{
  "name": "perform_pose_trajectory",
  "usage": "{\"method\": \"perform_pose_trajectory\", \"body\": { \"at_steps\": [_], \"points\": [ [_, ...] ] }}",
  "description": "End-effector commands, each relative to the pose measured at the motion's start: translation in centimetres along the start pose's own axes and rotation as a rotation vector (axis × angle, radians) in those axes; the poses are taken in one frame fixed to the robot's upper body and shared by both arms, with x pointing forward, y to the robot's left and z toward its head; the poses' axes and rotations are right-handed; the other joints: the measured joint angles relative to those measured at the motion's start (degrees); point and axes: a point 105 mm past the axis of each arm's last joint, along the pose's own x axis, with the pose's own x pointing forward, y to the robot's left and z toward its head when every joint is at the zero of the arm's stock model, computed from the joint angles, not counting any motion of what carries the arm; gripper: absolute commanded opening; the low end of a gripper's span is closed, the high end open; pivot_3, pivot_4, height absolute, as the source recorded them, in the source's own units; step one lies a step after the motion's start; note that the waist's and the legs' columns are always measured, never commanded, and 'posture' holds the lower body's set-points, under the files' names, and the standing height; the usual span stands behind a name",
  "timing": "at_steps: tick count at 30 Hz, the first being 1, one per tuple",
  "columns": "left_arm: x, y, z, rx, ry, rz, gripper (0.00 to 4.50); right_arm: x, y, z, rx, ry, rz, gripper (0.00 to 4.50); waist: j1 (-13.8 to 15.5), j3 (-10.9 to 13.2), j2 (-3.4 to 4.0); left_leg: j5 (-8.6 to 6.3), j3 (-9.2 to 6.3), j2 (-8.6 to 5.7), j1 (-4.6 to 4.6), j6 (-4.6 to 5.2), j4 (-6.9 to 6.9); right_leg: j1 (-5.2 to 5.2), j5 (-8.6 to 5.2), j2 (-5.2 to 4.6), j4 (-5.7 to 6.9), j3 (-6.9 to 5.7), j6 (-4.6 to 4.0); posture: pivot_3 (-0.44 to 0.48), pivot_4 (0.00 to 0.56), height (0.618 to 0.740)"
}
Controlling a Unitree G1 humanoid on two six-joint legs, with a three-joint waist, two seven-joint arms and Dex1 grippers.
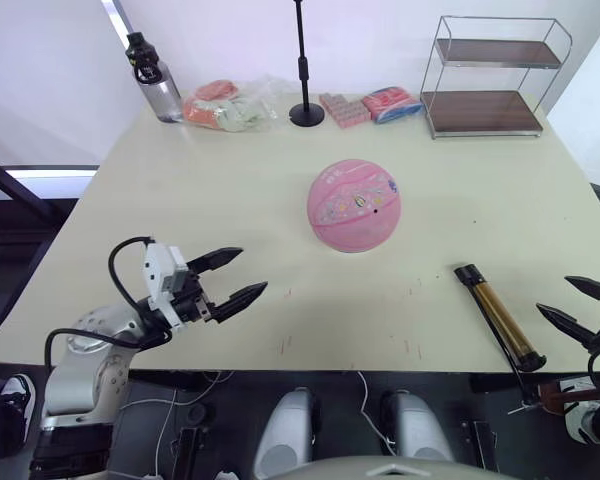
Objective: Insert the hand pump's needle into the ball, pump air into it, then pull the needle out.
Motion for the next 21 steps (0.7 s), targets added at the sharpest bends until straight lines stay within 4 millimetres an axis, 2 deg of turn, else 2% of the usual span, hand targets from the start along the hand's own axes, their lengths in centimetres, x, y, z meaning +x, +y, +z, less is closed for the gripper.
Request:
{"method": "perform_pose_trajectory", "body": {
  "at_steps": [1, 4, 9, 15, 21],
  "points": [
    [-2.6, 2.1, -0.8, 0.032, 0.039, 0.141, 4.50, -0.4, -0.4, -0.1, -0.044, -0.007, -0.001, 4.45, 0.0, 0.0, -0.01, 0.00, -0.01, 0.00, 0.00, 0.00, 0.00, 0.00, 0.00, 0.00, 0.00, 0.00, 0.00, 0.000, 0.150, 0.740],
    [-4.5, 3.6, -2.2, 0.015, 0.096, 0.256, 4.50, -0.6, -0.4, -0.3, -0.043, 0.000, 0.009, 4.45, 0.0, 0.0, -0.01, 0.00, -0.01, 0.03, 0.02, 0.00, -0.02, 0.00, 0.00, 0.01, 0.00, -0.02, 0.00, 0.000, 0.150, 0.740],
    [-5.9, 3.6, -3.2, 0.035, 0.116, 0.286, 4.50, -1.0, -0.7, -0.3, -0.033, 0.007, 0.010, 4.45, 0.1, 0.0, -0.01, 0.00, 0.02, 0.04, 0.02, 0.00, -0.01, 0.00, 0.01, -0.04, 0.00, 0.00, 0.00, 0.000, 0.150, 0.740],
    [-6.7, 3.9, -4.3, 0.032, 0.152, 0.325, 4.50, -1.5, -1.1, -0.4, -0.012, 0.018, -0.006, 4.45, 0.0, 0.0, -0.01, -0.01, 0.03, 0.23, 0.03, -0.01, -0.02, -0.01, 0.01, -0.01, 0.00, -0.03, -0.03, 0.000, 0.150, 0.740],
    [-6.5, 3.9, -4.7, 0.040, 0.170, 0.319, 4.50, -1.6, -1.1, -0.6, -0.004, 0.017, -0.005, 4.45, 0.0, 0.0, -0.01, -0.01, 0.05, 0.29, 0.03, -0.02, -0.02, -0.01, 0.02, -0.02, 0.00, -0.02, -0.04, 0.000, 0.150, 0.740]
  ]
}}
